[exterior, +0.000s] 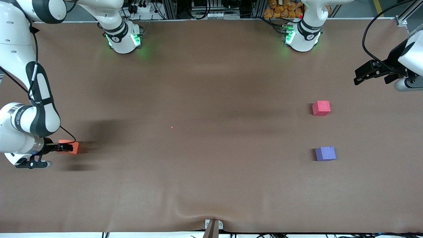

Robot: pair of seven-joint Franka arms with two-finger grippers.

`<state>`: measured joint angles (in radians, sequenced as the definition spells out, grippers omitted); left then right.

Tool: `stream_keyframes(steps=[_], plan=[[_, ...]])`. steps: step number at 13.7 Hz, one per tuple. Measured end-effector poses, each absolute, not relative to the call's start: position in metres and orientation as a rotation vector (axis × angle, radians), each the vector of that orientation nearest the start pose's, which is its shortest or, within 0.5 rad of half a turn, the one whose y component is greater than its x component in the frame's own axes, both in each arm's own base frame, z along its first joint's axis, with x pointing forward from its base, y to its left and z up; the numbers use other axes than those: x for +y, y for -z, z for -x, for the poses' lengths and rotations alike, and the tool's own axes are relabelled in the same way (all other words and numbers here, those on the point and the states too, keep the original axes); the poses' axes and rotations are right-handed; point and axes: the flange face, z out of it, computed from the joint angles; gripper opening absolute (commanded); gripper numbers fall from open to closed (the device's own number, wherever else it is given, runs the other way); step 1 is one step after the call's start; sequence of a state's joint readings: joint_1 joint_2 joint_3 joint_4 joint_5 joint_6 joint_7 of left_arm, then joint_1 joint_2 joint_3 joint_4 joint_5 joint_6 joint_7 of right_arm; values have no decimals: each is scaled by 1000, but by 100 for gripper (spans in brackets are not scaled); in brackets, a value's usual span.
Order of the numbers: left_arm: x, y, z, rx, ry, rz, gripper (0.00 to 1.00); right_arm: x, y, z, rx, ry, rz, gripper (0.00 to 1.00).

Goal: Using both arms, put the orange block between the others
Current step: 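Reach the right gripper down over the orange block, then close the right gripper on the orange block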

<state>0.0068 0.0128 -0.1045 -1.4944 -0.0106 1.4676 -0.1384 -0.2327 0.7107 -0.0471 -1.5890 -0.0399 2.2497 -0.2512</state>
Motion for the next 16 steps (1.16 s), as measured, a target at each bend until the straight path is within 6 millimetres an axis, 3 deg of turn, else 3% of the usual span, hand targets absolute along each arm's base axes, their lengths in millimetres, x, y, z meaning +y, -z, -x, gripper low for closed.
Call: stream_keyframes(steps=[2,3,4,5,6,10,12,14,16], plan=[[-54,-644,-546,-63,-64,3148,100,-187,-198,-663,-15,-102,3186,100],[-54,-644,-546,-63,-63,3148,100,-187,-194,-662,-17,-109,3185,83],[-54,-644,-546,-63,-62,3148,100,-187,-192,-661,-24,-116,3183,49],[-54,-645,-546,-63,-58,3148,100,-187,-190,-660,-34,-126,3181,24],[-54,-645,-546,-62,-54,3148,100,-186,-187,-657,-37,-148,3176,13],[-55,-645,-547,-60,-45,3149,100,-181,-184,-649,-53,-205,3159,13],[-56,-645,-547,-59,-44,3149,100,-171,-198,-647,-89,-263,3137,13],[-56,-645,-547,-57,-44,3150,100,-141,-239,-648,-155,-336,3099,13],[-56,-644,-548,-57,-44,3150,100,-85,-294,-650,-274,-337,3050,13]])
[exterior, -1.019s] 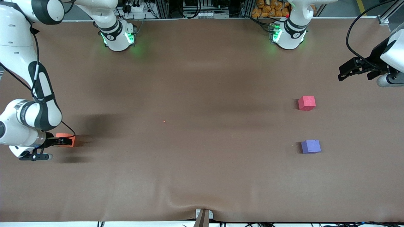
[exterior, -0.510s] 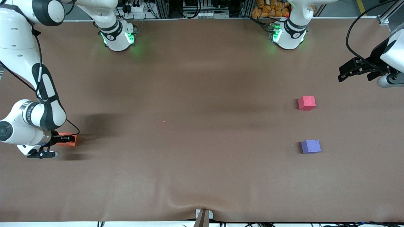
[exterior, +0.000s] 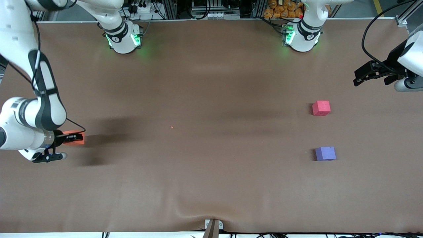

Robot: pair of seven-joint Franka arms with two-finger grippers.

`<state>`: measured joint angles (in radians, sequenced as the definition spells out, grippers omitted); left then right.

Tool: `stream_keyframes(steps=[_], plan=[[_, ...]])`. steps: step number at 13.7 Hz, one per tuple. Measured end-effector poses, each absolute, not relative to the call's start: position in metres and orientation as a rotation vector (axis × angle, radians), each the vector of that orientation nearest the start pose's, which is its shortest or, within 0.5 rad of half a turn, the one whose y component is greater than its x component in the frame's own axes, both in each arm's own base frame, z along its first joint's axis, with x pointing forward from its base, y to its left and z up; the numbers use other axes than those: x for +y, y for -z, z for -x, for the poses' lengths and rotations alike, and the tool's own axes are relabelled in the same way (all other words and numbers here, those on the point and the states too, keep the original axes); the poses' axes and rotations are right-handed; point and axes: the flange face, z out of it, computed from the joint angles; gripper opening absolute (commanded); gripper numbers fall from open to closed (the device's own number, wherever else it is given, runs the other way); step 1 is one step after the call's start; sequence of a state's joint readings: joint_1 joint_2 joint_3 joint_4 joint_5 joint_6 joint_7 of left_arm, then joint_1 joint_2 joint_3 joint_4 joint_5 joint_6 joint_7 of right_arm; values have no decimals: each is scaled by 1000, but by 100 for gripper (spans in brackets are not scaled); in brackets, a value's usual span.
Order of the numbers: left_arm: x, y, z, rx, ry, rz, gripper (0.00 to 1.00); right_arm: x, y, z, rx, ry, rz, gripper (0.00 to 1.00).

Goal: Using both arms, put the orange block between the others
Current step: 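Carry the orange block to mid-table and set it down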

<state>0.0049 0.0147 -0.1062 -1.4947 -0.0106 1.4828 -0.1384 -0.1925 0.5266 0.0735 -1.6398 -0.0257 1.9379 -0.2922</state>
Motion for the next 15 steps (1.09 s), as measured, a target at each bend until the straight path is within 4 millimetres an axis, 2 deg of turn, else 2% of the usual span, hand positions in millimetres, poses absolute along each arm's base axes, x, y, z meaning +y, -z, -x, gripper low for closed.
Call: stream_keyframes(steps=[2,3,5,8,11,13,15], plan=[[-56,-645,-548,-58,-39,3145,100,-21,-339,-650,-420,-294,3014,13],[-55,-645,-548,-59,-35,3136,100,8,-352,-649,-487,-268,2997,13],[-53,-645,-549,-60,-31,3125,100,54,-365,-648,-591,-226,2965,13],[-55,-644,-549,-55,-29,3124,100,108,-374,-648,-682,-152,2944,13],[-57,-640,-551,-48,-39,3124,100,177,-375,-642,-606,-68,2965,13],[-58,-638,-552,-46,-44,3124,100,231,-364,-632,-477,-37,2980,13],[-58,-638,-553,-47,-44,3124,100,280,-343,-620,-346,-39,2986,13]])
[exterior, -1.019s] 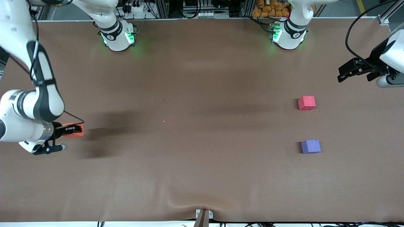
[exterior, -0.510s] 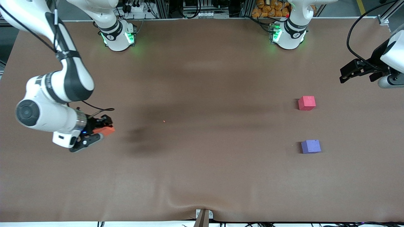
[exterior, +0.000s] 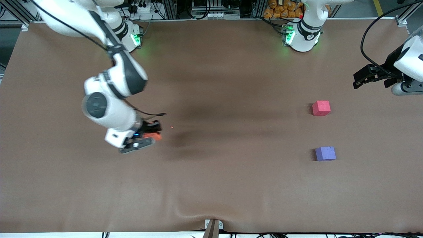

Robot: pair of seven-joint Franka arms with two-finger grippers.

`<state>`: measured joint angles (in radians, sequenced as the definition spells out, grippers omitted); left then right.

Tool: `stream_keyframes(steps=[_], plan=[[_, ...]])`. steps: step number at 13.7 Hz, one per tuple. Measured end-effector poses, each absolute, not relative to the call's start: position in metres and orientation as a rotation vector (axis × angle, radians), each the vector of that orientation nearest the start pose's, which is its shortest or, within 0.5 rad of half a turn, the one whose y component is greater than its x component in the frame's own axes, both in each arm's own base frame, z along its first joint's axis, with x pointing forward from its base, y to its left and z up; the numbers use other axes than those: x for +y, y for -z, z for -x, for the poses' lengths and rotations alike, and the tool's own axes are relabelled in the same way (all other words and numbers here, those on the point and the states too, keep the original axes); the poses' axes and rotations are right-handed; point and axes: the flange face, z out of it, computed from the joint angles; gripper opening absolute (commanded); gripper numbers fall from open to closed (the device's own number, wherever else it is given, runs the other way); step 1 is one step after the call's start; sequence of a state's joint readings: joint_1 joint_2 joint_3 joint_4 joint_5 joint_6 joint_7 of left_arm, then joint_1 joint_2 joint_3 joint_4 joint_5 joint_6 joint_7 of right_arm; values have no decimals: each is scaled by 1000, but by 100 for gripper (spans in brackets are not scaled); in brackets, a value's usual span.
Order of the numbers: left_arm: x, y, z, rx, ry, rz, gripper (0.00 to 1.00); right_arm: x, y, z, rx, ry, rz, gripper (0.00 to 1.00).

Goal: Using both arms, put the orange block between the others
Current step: 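Carry the orange block to mid-table and set it down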

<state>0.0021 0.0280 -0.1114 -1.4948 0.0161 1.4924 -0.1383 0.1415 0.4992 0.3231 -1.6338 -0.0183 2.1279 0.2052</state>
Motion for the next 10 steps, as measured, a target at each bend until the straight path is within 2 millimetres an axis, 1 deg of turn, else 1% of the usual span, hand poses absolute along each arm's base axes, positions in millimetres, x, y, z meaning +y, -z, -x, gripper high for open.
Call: stream_keyframes(steps=[3,6,8,10], plan=[[-59,-636,-553,-43,-49,3124,100,332,-315,-606,-189,-30,2974,13],[-64,-633,-555,-28,-53,3125,100,397,-297,-591,-44,0,2937,14],[-67,-633,-557,-21,-37,3127,100,438,-284,-579,-30,16,2920,15],[-68,-633,-557,-19,-31,3127,100,471,-268,-568,-82,59,2937,15]])
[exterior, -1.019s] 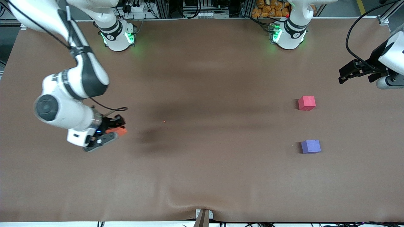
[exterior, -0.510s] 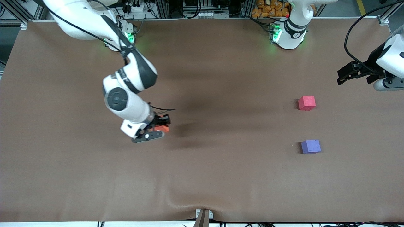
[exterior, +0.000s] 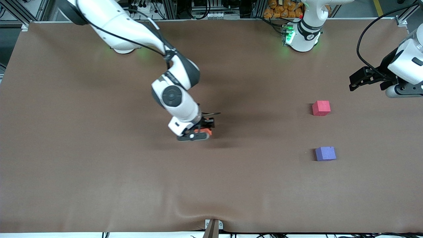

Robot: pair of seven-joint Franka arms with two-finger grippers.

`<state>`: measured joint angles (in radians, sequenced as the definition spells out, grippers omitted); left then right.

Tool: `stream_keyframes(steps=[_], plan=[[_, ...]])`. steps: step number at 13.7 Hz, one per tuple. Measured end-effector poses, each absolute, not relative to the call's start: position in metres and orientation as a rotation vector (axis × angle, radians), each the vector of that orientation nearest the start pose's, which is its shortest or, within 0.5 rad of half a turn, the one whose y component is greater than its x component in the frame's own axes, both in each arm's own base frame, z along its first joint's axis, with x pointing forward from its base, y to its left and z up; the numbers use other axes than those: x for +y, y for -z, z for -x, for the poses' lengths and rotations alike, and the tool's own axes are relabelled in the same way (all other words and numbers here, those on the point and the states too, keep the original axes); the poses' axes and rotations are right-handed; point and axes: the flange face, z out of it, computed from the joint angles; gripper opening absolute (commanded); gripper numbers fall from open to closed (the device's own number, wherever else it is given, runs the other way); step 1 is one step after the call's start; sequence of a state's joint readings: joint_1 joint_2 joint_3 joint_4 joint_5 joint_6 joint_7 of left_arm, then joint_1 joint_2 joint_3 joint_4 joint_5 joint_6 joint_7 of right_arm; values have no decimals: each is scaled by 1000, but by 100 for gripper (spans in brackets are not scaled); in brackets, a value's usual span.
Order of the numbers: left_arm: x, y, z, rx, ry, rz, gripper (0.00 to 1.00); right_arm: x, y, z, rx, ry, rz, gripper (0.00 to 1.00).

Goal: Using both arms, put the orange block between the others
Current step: 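Carry the orange block to mid-table and set it down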

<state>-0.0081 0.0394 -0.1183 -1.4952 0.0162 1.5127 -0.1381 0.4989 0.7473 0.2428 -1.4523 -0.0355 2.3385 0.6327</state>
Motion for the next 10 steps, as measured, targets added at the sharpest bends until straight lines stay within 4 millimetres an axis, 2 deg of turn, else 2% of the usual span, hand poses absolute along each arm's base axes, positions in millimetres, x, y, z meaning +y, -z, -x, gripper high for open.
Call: stream_keyframes(steps=[3,5,6,7,10], plan=[[-67,-634,-557,-20,-26,3128,100,517,-230,-542,-123,151,2975,19],[-68,-634,-558,-19,-18,3128,100,537,-199,-524,-143,173,2993,23],[-68,-634,-558,-19,-13,3129,100,542,-192,-520,-149,189,3001,47],[-68,-634,-559,-19,-10,3129,100,545,-193,-520,-147,199,3009,99],[-68,-634,-559,-19,-8,3129,100,547,-194,-519,-147,200,3011,100]])
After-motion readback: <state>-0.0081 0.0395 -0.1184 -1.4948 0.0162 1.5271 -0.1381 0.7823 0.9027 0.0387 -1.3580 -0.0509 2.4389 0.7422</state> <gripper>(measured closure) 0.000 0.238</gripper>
